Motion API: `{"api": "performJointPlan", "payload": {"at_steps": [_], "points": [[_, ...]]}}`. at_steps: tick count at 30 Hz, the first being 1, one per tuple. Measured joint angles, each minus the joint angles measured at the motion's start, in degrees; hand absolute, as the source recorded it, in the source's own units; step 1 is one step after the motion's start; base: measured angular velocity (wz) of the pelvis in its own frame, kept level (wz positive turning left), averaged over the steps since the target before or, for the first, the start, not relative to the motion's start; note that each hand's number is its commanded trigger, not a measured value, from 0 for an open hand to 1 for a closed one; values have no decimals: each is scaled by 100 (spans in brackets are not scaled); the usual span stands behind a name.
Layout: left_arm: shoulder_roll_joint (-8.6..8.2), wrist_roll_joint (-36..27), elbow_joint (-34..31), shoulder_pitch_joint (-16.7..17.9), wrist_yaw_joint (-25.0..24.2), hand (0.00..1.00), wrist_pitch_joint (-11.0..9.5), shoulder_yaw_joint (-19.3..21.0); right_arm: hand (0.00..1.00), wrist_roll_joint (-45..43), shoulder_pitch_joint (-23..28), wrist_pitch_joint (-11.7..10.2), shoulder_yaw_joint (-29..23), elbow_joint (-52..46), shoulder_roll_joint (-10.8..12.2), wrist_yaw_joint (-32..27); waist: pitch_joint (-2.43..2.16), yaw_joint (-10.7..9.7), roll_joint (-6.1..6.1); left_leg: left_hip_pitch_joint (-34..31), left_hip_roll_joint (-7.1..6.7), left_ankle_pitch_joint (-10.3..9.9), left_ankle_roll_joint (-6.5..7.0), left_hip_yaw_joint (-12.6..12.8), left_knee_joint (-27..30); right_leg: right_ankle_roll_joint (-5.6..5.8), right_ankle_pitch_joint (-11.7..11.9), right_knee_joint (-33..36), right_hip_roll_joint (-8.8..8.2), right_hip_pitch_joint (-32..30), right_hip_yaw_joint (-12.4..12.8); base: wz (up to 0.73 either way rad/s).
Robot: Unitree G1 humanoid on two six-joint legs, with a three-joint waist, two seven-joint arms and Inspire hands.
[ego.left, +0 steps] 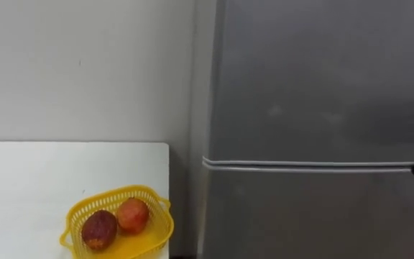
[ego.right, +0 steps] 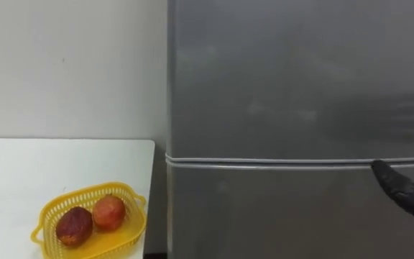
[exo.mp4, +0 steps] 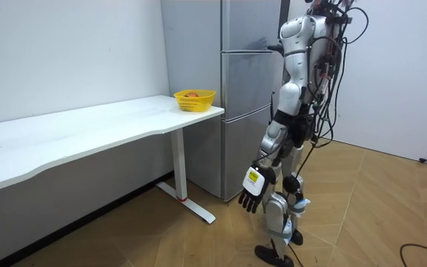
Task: Retrieve from the upper fridge
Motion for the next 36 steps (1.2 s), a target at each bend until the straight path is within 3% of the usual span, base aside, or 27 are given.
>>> {"api": "performJointPlan", "payload": {"at_steps": [1, 4, 7, 14, 17, 19, 23, 27, 32, 36], "points": [[-14, 1, -57, 3, 14, 0, 1, 39, 0, 49, 63, 34, -110, 31, 7, -161, 23, -42, 39, -5, -2, 0, 0, 25, -4, 5, -3, -17, 2, -9, 21, -9], [-5, 1, -157, -10, 86, 0, 100, 61, 0, 117, 273, 111, -334, 406, 8, -471, 29, -255, 41, 4, -14, 0, -1, 23, -4, 28, -44, -22, -5, -6, 19, 5], [-7, -7, -277, -7, 85, 0, 114, 56, 0, 218, 572, 188, -357, 807, 44, -700, 31, -283, 34, 4, -12, 0, -1, 103, -20, 25, -55, -26, 3, -25, 112, -17], [-26, 2, -406, -44, 197, 0, 126, 40, 0, 63, 922, 238, -281, 2599, 527, -774, -25, -307, 1, 23, -16, 0, -1, 158, -42, 26, -60, -12, 16, -60, 227, -8], [-57, 10, -305, -53, 207, 0, 139, 0, 0, -339, 1035, 365, 19, 4292, 732, -509, -28, -292, 12, 20, -23, 0, 0, 115, -33, 29, -62, -15, -1, -35, 185, 6], [-88, 88, -219, -56, 198, 0, 158, -19, 0, -346, 1082, 421, 220, 5187, 762, -298, 6, -267, 49, 77, -40, -1, 0, 93, -39, 47, -84, -17, -20, 28, 163, 11], [-160, 374, -201, -40, 85, 0, 238, 30, 0, -572, 1114, 701, 550, 6736, 771, 371, -4, -163, 114, 103, -72, -3, 2, 68, -43, 87, -158, 21, -48, -4, 194, 5], [-169, 393, -194, -7, 29, 0, 405, 121, 0, -989, 1101, 925, 651, 7429, 813, 942, 14, -112, 137, 164, -79, -2, 2, -14, -38, 85, -156, 32, -55, 66, 142, 7], [-224, 396, -150, -5, -72, 0, 606, 88, 0, -2486, 1020, 1312, 1411, 7891, 833, 1607, 12, -46, 159, 262, -78, -10, 14, -67, -29, 91, -175, 8, -60, 208, 62, 8], [-231, 398, -116, -51, -73, 0, 668, -106, 0, -3333, 954, 1510, 1597, 7885, 853, 1886, 10, 49, 215, 276, -78, -12, 18, -73, -36, 85, -170, 20, -59, 220, 50, 1]]}}
